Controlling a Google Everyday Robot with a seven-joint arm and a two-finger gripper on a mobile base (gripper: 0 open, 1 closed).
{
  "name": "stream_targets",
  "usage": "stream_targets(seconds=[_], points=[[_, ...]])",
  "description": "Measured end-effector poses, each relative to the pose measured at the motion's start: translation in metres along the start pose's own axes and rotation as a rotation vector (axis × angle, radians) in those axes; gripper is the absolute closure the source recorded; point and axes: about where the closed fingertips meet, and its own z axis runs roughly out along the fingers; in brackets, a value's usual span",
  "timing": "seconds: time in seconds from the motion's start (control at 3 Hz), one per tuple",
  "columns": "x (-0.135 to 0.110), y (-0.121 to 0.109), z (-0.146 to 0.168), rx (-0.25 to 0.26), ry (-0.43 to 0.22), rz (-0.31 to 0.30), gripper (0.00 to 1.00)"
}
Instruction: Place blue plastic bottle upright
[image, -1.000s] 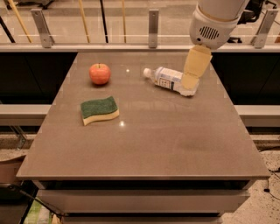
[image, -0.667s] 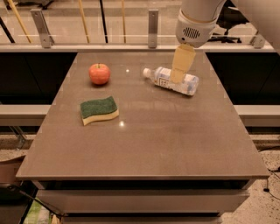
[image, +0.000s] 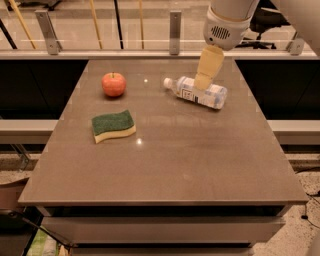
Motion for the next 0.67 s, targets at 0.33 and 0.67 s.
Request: stream_targets(seconds=[0.33,0.67], points=[[0.005,-0.017,0.008,-0.042,-0.014,0.111,0.00],[0.006,-0.032,0.022,-0.087,-0.033,0.175,0.00]])
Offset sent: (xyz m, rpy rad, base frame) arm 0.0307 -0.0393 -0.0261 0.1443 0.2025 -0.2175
